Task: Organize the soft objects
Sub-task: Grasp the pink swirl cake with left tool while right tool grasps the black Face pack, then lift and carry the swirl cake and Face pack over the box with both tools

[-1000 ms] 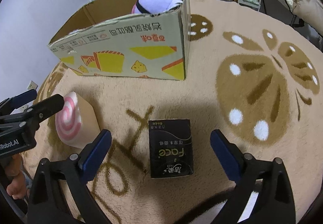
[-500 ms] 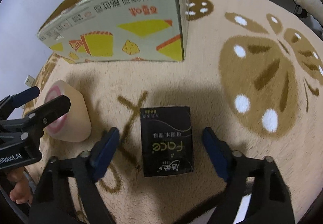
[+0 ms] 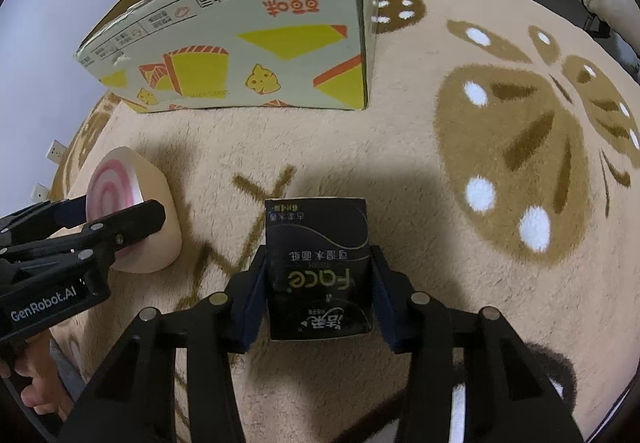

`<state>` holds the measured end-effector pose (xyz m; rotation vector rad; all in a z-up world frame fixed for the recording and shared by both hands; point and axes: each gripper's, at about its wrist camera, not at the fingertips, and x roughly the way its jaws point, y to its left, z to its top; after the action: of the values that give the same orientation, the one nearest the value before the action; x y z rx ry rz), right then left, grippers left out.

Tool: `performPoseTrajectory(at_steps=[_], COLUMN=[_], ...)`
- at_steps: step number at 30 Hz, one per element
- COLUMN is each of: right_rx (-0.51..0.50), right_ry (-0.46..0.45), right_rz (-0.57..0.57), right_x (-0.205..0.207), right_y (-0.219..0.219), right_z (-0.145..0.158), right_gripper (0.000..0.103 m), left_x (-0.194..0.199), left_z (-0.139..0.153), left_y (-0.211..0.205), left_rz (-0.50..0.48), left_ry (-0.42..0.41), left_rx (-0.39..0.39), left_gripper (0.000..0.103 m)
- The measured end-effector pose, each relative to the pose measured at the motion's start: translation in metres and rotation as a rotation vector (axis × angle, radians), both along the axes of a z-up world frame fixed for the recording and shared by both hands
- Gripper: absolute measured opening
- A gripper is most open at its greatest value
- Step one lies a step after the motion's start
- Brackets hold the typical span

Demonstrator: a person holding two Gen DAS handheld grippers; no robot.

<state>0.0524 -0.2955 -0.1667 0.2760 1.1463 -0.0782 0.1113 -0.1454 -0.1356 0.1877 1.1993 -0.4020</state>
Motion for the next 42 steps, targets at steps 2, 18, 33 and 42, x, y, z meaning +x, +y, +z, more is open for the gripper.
performPoseTrajectory(at_steps=[2,18,33,42], right_rx=[-0.002,0.050,0.011,-0.019], right_ry=[0.001,-0.149,-0.357,-0.432], right_rz=[0.001,-0.030,0.015,0.003], right_x=[-0.001,-0.020,-0.045,-0.049], right_y=[0.000,-0.008,0.009,0.010], right_z=[0.000,0.042,0.088,0.115], right_gripper=[0.049,0.049,0.049,0.049], left_x=[-0.001,-0.017,-0.039,-0.047], left_z=[0.000,0.038,0.083,0.123], left_y=[0.002,0.048,0.084,0.083], left_rz=[0.002,0.100,0.174,0.137], left_ry=[-0.002,-0.167,-0.398,-0.511], left_rx=[-0.001,0.047,0.064,0.027], left_gripper=[0.046,0.038,0.038,0.038])
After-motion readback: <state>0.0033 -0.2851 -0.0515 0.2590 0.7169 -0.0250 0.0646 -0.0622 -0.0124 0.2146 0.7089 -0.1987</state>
